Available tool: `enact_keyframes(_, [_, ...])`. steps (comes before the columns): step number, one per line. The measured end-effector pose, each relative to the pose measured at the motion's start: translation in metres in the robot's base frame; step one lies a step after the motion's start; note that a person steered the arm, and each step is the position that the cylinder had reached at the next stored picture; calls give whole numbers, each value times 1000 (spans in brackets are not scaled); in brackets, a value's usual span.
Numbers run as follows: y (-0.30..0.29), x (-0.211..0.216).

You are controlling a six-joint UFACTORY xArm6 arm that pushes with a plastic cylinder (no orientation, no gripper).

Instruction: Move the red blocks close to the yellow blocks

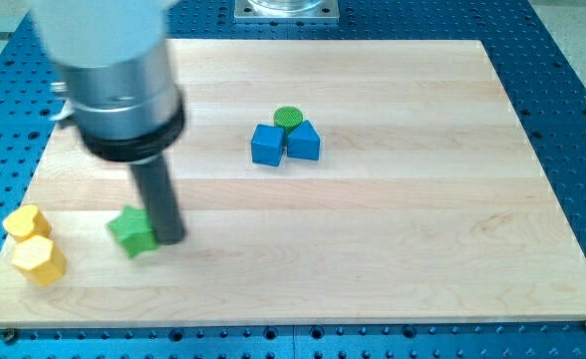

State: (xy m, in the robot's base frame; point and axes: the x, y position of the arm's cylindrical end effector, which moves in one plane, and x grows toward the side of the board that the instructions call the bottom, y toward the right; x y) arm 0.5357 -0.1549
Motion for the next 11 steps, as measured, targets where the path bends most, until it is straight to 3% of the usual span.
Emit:
enact_keyframes(1, [-1,0])
enact_keyframes(3, [6,-156])
enact_keyframes(4, [-32,-186])
enact_keyframes(5, [-60,-152])
enact_keyframes(7, [-60,-34])
enact_keyframes(8, [-39,-94])
enact_keyframes(9, [-28,-203])
enact_keyframes(10, [-13,-283])
enact_keyframes(11, [-14,-343])
